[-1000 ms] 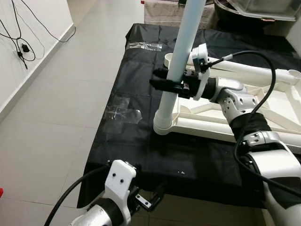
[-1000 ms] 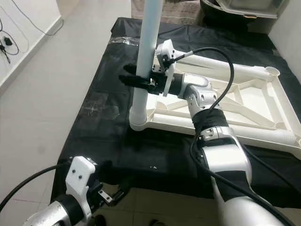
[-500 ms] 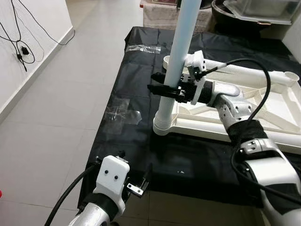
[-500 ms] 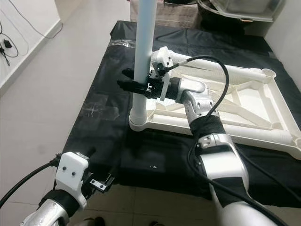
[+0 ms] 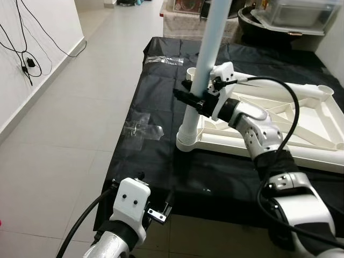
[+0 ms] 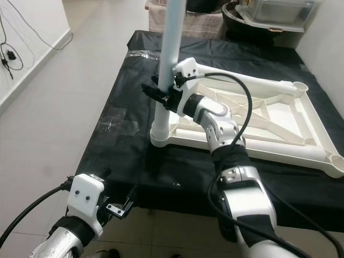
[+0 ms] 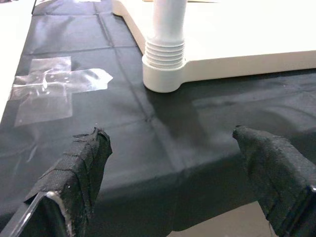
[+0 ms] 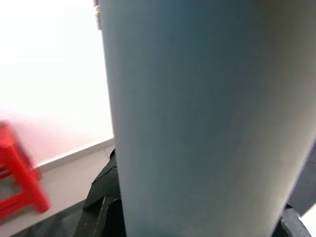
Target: Building children table
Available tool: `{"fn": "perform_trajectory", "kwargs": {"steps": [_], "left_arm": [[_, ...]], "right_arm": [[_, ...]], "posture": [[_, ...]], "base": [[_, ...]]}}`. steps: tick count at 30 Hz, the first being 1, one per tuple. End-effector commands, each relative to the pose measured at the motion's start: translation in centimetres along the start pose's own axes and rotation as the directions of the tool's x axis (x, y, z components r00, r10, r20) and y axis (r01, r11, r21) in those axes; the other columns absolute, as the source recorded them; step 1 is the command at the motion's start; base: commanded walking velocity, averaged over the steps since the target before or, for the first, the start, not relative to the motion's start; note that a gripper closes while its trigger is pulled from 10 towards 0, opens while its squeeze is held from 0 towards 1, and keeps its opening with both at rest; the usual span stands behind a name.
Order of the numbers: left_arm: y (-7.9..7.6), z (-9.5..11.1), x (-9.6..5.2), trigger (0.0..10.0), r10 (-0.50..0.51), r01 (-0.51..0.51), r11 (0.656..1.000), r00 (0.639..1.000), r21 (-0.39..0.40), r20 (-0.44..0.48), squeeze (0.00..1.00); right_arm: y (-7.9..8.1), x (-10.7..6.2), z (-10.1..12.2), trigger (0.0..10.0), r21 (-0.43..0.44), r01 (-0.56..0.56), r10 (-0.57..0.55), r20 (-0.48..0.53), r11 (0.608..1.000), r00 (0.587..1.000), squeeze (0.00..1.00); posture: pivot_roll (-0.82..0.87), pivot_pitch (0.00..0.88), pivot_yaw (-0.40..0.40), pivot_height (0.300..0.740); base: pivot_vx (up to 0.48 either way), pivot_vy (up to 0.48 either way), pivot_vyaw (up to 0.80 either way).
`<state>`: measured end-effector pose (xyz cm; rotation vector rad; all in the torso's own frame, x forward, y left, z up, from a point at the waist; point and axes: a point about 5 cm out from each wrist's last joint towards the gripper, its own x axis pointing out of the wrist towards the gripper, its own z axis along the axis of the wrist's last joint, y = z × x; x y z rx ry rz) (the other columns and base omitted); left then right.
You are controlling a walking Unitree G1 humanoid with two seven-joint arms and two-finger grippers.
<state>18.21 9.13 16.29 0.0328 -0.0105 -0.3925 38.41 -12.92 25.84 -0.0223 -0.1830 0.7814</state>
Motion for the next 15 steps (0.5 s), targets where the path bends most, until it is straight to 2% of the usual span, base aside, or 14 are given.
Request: {"fn": "perform_trajectory", "kwargs": {"steps": [1,2,5,9,12,15], "left_arm": [[-0.1,-0.6,-0.1,10.0,0.003,-0.003,1.000,1.000,-0.004,-0.024,0.00],[-0.1,-0.6,-0.1,10.0,0.003,-0.003,1.000,1.000,-0.004,-0.024,0.00],[-0.1,-0.6,-0.1,10.0,0.000,0.000,1.000,1.000,-0.005,-0.026,0.00],[0.0,-0.6,-0.1,10.0,0.000,0.000,1.000,1.000,-0.004,-0.025,0.00],[0.0,-0.7,-0.1,10.0,-0.002,0.002,1.000,1.000,-0.003,-0.027,0.00],[0.0,-0.7,-0.1,10.0,-0.004,0.004,1.000,1.000,-0.002,-0.028,0.00]], "right_arm": [[0.2,-1.2,-3.8,0.0,0.069,0.109,-0.098,-0.138,0.992,0.985,0.00],[0.2,-1.2,-3.8,0.0,0.069,0.109,-0.098,-0.138,0.992,0.985,0.00],[0.4,-1.5,-4.0,0.0,0.083,0.212,-0.199,-0.135,0.974,0.971,0.00],[0.7,-1.6,-4.0,0.0,0.081,0.264,-0.252,-0.136,0.961,0.958,0.00],[1.8,-1.4,-4.3,0.0,0.061,0.359,-0.348,-0.144,0.931,0.927,0.00],[2.2,-1.3,-4.3,0.0,0.054,0.380,-0.369,-0.147,0.923,0.918,0.00]], "posture": [[0.07,0.209,-0.070,0.740],[0.07,0.209,-0.070,0.740],[0.07,0.211,-0.067,0.740],[0.07,0.213,-0.065,0.740],[0.07,0.217,-0.062,0.740],[0.07,0.218,-0.061,0.740]], "base": [[0.000,0.000,0.00],[0.000,0.000,0.00],[0.000,0.000,0.00],[0.000,0.000,0.00],[0.000,0.000,0.00],[0.000,0.000,0.00]]}}
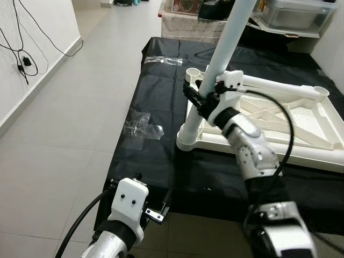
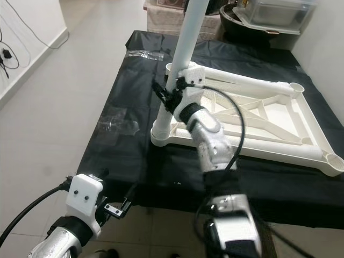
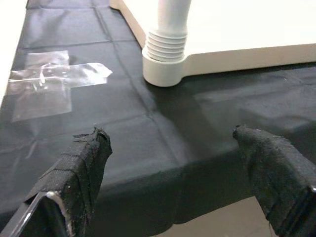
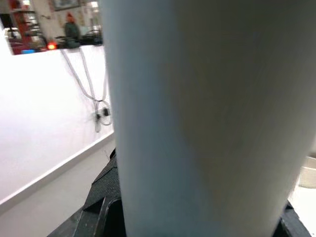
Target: Building children table
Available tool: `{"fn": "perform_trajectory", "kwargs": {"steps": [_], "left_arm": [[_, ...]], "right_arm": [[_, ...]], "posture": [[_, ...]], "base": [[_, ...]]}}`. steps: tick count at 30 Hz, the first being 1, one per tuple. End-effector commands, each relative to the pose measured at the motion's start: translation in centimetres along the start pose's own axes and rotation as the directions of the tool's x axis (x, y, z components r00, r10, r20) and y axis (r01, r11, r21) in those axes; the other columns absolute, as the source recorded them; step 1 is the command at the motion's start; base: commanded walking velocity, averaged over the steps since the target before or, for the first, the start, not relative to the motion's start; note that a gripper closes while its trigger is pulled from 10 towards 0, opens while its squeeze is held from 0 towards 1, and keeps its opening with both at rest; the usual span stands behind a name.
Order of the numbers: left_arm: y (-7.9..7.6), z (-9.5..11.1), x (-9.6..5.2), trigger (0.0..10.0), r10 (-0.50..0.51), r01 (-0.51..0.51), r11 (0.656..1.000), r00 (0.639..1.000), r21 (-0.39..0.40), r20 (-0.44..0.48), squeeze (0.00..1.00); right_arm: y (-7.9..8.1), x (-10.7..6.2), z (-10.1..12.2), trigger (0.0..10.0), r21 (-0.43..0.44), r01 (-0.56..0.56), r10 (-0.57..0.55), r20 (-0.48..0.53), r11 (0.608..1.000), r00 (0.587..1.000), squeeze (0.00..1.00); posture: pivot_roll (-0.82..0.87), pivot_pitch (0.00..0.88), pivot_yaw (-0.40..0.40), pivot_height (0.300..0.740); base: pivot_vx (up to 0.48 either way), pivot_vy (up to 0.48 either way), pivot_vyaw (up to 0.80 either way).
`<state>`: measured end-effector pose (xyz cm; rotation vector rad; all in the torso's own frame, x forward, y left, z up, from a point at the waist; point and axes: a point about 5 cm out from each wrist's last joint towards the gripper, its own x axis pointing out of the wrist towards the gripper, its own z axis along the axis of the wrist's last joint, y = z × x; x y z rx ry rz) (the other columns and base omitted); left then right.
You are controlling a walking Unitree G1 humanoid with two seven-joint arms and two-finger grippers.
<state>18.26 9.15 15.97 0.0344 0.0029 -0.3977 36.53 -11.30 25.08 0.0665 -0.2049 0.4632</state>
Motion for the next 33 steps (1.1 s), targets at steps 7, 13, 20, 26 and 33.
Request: {"fn": "perform_trajectory", "kwargs": {"steps": [7,13,20,26,33], "left_arm": [[0.0,-0.4,-0.2,10.0,-0.001,0.001,1.000,1.000,0.000,-0.018,0.00],[0.0,-0.4,-0.1,10.0,-0.008,0.008,1.000,1.000,0.000,-0.018,0.00],[0.0,-0.4,-0.1,10.0,-0.007,0.007,1.000,1.000,-0.001,-0.017,0.00],[-0.1,-0.4,-0.1,10.0,-0.006,0.006,1.000,1.000,-0.003,-0.017,0.00],[-0.1,-0.4,0.0,10.0,-0.007,0.006,1.000,1.000,-0.005,-0.018,0.00]], "right_arm": [[0.3,-1.2,-3.6,0.0,-0.043,0.174,-0.179,-0.183,0.984,0.967,0.00],[1.0,-1.6,-3.5,0.0,-0.060,0.359,-0.363,-0.195,0.932,0.911,0.00],[2.0,-1.7,-3.4,0.0,-0.064,0.492,-0.494,-0.193,0.868,0.848,0.00],[3.0,-2.0,-3.2,0.0,-0.051,0.591,-0.590,-0.174,0.805,0.788,0.00],[4.6,-2.5,-3.1,0.0,-0.026,0.689,-0.683,-0.166,0.724,0.711,0.00]], "posture": [[0.08,0.223,-0.060,0.740],[0.07,0.223,-0.059,0.740],[0.08,0.226,-0.059,0.740],[0.07,0.226,-0.062,0.740],[0.07,0.223,-0.064,0.740]], "base": [[0.000,0.000,0.00],[0.000,0.000,0.00],[0.000,0.000,0.00],[0.000,0.000,0.00],[0.000,0.000,0.00]]}}
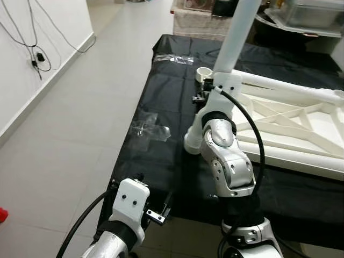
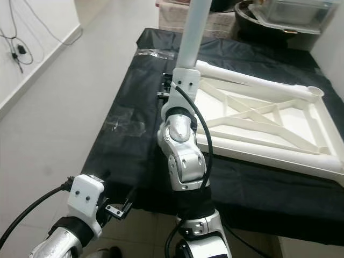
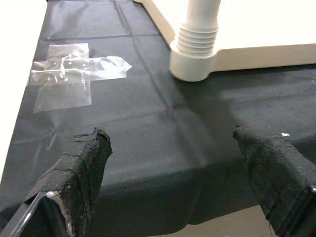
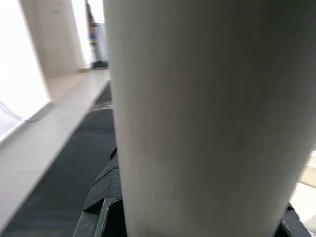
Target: Building children table
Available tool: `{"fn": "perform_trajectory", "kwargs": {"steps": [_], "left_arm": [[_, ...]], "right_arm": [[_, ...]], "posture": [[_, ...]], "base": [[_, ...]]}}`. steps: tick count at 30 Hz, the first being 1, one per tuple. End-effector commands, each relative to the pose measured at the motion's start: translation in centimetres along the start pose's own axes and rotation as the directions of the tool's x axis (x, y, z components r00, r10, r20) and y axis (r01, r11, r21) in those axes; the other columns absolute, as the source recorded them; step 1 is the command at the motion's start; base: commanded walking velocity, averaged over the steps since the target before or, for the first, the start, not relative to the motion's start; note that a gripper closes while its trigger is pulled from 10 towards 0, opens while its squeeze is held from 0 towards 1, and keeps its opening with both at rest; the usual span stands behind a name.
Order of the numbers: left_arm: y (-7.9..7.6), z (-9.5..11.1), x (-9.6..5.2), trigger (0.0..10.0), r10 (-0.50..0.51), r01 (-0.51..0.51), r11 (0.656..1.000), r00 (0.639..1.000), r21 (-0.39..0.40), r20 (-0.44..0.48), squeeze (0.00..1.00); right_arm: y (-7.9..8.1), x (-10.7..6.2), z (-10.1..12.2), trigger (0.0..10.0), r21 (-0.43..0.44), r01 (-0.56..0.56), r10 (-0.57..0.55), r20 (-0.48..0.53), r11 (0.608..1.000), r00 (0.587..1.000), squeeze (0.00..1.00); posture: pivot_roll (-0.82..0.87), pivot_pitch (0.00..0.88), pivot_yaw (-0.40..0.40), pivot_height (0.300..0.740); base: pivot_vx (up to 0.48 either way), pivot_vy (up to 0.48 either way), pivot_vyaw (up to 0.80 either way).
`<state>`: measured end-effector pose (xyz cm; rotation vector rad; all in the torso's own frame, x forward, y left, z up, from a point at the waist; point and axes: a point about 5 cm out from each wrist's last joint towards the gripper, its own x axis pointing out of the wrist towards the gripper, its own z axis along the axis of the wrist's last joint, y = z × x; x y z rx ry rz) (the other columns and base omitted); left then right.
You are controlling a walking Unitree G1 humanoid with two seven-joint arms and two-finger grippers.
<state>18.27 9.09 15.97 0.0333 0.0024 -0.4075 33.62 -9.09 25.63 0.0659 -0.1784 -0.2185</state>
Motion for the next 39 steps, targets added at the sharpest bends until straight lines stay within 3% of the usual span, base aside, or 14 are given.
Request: {"fn": "perform_trajectory", "kwargs": {"steps": [1,4,11,16,18,22,24,26,27,29,32,35,37,39], "left_arm": [[-0.1,-0.4,-0.1,10.0,0.004,-0.004,1.000,1.000,-0.005,-0.019,0.00],[-0.1,-0.4,-0.1,10.0,0.004,-0.004,1.000,1.000,-0.006,-0.019,0.00],[-0.2,-0.5,-0.1,10.0,0.002,-0.002,1.000,1.000,-0.009,-0.022,0.00],[-0.2,-0.7,0.0,10.0,-0.001,0.001,1.000,1.000,-0.013,-0.025,0.00],[-0.2,-0.7,0.0,10.0,-0.001,0.001,1.000,1.000,-0.013,-0.025,0.00],[-0.2,-0.7,0.0,10.0,-0.001,0.001,1.000,1.000,-0.013,-0.025,0.00],[-0.2,-0.7,0.0,10.0,-0.001,0.001,1.000,1.000,-0.013,-0.025,0.00],[-0.3,-0.7,-0.1,10.0,-0.002,0.002,1.000,1.000,-0.013,-0.025,0.00],[-0.3,-0.7,-0.1,10.0,-0.002,0.002,1.000,1.000,-0.013,-0.025,0.00],[-0.3,-0.7,-0.1,10.0,-0.004,0.004,1.000,1.000,-0.012,-0.024,0.00],[-0.4,-0.7,-0.1,10.0,-0.005,0.005,1.000,1.000,-0.011,-0.024,0.00],[-0.4,-0.7,-0.2,10.0,-0.002,0.002,1.000,1.000,-0.012,-0.023,0.00],[-0.4,-0.7,-0.2,10.0,-0.002,0.002,1.000,1.000,-0.012,-0.023,0.00],[-0.4,-0.6,-0.2,10.0,-0.001,0.001,1.000,1.000,-0.013,-0.023,0.00]], "right_arm": [[0.7,-2.1,-4.1,0.0,0.034,0.111,-0.102,-0.198,0.993,0.975,0.00],[0.7,-2.3,-4.3,0.0,0.033,0.131,-0.121,-0.206,0.991,0.971,0.00],[2.4,-2.6,-4.8,0.0,0.144,-0.043,0.079,-0.255,0.989,0.964,0.00],[3.8,-2.1,-5.5,0.0,0.286,-0.257,0.339,-0.288,0.923,0.896,0.00],[4.4,-2.1,-5.9,0.0,0.343,-0.435,0.529,-0.260,0.833,0.808,0.00],[4.4,-2.3,-6.2,0.0,0.364,-0.623,0.712,-0.203,0.693,0.672,0.00],[4.4,-2.3,-6.2,0.0,0.364,-0.623,0.712,-0.203,0.693,0.672,0.00],[4.2,-2.2,-6.3,0.0,0.345,-0.715,0.790,-0.181,0.609,0.586,0.00],[4.2,-2.2,-6.3,0.0,0.345,-0.715,0.790,-0.181,0.609,0.586,0.00],[3.9,-1.8,-6.7,0.0,0.304,-0.810,0.865,-0.171,0.501,0.471,0.00],[3.8,-1.4,-6.9,0.0,0.270,-0.847,0.888,-0.177,0.458,0.424,0.00],[4.0,-1.0,-7.0,0.0,0.240,-0.913,0.937,-0.198,0.330,0.287,0.00],[4.0,-1.0,-7.0,0.0,0.240,-0.913,0.937,-0.198,0.330,0.287,0.00],[4.0,-0.8,-7.0,0.0,0.229,-0.946,0.958,-0.223,0.231,0.180,0.00]], "posture": [[0.07,0.223,-0.064,0.740],[0.07,0.223,-0.064,0.740],[0.07,0.215,-0.070,0.740],[0.06,0.210,-0.070,0.740],[0.07,0.208,-0.073,0.740],[0.07,0.203,-0.073,0.740],[0.07,0.203,-0.073,0.740],[0.07,0.201,-0.074,0.740],[0.07,0.201,-0.074,0.740],[0.07,0.198,-0.075,0.740],[0.07,0.198,-0.075,0.740],[0.08,0.201,-0.082,0.740],[0.08,0.201,-0.082,0.740],[0.08,0.205,-0.083,0.740]], "base": [[0.000,0.000,0.00],[0.000,0.000,0.00],[0.000,0.000,0.00],[0.000,0.000,0.00],[0.000,0.000,0.00],[0.000,0.000,0.00],[0.000,0.000,0.00],[0.000,0.000,0.00],[0.000,0.000,0.00],[0.000,0.000,0.00],[0.000,0.000,0.00],[0.000,0.000,0.00],[0.000,0.000,0.00],[0.000,0.000,0.00]]}}
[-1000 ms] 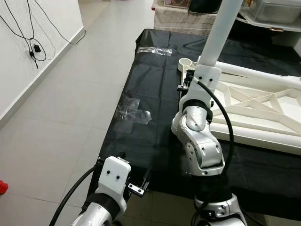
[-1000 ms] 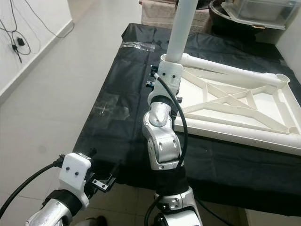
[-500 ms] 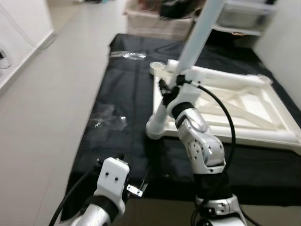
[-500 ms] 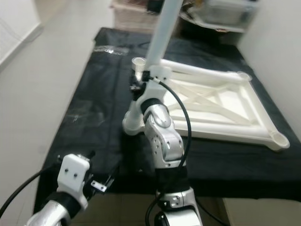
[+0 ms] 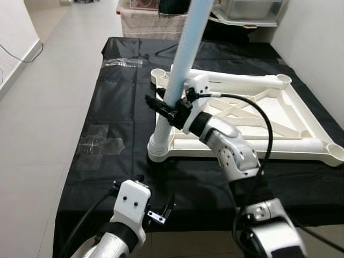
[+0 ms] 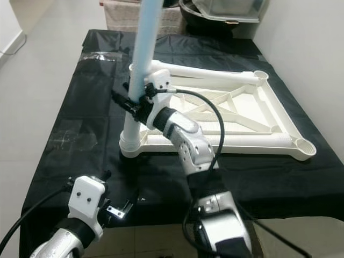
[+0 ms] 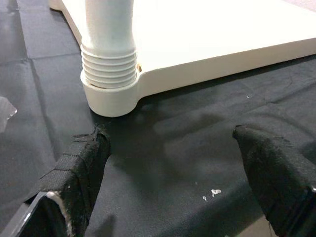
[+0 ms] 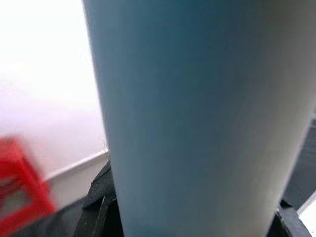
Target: Building children table
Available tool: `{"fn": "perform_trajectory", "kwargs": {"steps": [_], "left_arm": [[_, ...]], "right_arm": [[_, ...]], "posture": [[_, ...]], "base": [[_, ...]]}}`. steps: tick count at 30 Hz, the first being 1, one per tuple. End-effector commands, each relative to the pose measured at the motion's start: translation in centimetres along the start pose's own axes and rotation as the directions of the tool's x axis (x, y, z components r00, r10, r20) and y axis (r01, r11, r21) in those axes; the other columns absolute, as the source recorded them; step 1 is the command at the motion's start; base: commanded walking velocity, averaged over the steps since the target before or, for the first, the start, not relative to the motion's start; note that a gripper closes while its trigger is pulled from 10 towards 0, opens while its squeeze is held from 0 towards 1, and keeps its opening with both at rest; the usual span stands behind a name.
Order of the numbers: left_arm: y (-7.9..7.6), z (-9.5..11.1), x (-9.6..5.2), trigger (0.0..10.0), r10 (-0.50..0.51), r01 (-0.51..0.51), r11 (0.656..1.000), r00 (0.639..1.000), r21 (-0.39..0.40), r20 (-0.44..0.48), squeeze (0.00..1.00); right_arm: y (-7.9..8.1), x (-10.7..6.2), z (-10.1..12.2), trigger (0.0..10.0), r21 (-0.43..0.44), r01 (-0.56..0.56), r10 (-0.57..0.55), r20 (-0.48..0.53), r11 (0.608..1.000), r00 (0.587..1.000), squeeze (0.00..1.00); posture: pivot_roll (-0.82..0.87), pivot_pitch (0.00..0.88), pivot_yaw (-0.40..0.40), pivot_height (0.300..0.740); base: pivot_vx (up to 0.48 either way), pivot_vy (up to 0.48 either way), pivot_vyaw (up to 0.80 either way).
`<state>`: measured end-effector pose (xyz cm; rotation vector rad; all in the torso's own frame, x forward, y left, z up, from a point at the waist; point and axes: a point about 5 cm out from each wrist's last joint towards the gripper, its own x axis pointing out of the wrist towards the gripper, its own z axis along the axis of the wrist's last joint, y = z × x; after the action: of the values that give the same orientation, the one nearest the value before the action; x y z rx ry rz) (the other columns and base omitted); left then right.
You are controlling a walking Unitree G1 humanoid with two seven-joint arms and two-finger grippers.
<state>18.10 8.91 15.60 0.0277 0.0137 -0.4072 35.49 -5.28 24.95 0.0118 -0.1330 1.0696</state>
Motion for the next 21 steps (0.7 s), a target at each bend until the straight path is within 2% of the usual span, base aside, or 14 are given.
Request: {"fn": "perform_trajectory", "kwargs": {"steps": [1,2,4,5,6,10,14,17,21], "left_arm": [[-0.1,-0.2,-0.2,10.0,0.000,0.000,1.000,1.000,-0.005,-0.013,0.00],[-0.1,-0.2,-0.2,10.0,0.000,0.000,1.000,1.000,-0.005,-0.012,0.00],[-0.1,-0.2,-0.2,10.0,0.000,0.000,1.000,1.000,-0.005,-0.012,0.00],[-0.2,-0.1,-0.2,10.0,-0.001,0.001,1.000,1.000,-0.005,-0.011,0.00],[-0.2,-0.1,-0.2,10.0,-0.001,0.001,1.000,1.000,-0.005,-0.011,0.00],[-0.2,-0.1,-0.2,10.0,-0.002,0.002,1.000,1.000,-0.005,-0.010,0.00],[-0.2,0.0,-0.2,10.0,-0.001,0.001,1.000,1.000,-0.005,-0.010,0.00],[-0.2,0.0,-0.2,10.0,0.003,-0.003,1.000,1.000,-0.004,-0.009,0.00],[-0.2,0.0,-0.1,10.0,0.002,-0.002,1.000,1.000,-0.005,-0.008,0.00]], "right_arm": [[1.0,-0.5,-5.9,0.0,0.137,-0.084,0.115,-0.232,0.987,0.966,0.00],[1.3,-0.8,-5.7,0.0,0.139,-0.210,0.240,-0.255,0.968,0.937,0.00],[1.3,-0.8,-5.7,0.0,0.139,-0.210,0.240,-0.255,0.968,0.937,0.00],[1.7,-1.2,-5.6,0.0,0.139,-0.313,0.340,-0.269,0.940,0.901,0.00],[1.8,-1.1,-5.3,0.0,0.146,-0.350,0.378,-0.268,0.925,0.886,0.00],[1.8,-0.8,-4.8,0.0,0.152,-0.427,0.452,-0.264,0.892,0.852,0.00],[1.7,-0.6,-4.4,0.0,0.168,-0.461,0.490,-0.239,0.871,0.838,0.00],[1.3,-0.4,-3.9,0.0,0.179,-0.470,0.499,-0.180,0.864,0.848,0.00],[0.8,-0.5,-4.2,0.0,0.159,-0.419,0.443,-0.170,0.894,0.880,0.00]], "posture": [[0.08,0.205,-0.083,0.740],[0.08,0.208,-0.084,0.740],[0.08,0.208,-0.084,0.740],[0.08,0.215,-0.083,0.740],[0.08,0.216,-0.085,0.740],[0.08,0.220,-0.086,0.740],[0.08,0.224,-0.088,0.740],[0.08,0.226,-0.089,0.740],[0.08,0.226,-0.089,0.740]], "base": [[0.000,0.000,0.00],[0.000,0.000,0.00],[0.000,0.000,0.00],[0.000,0.000,0.00],[0.000,0.000,0.00],[0.000,0.000,0.00],[0.000,0.000,0.00],[0.000,0.000,0.00],[0.000,0.000,0.00]]}}
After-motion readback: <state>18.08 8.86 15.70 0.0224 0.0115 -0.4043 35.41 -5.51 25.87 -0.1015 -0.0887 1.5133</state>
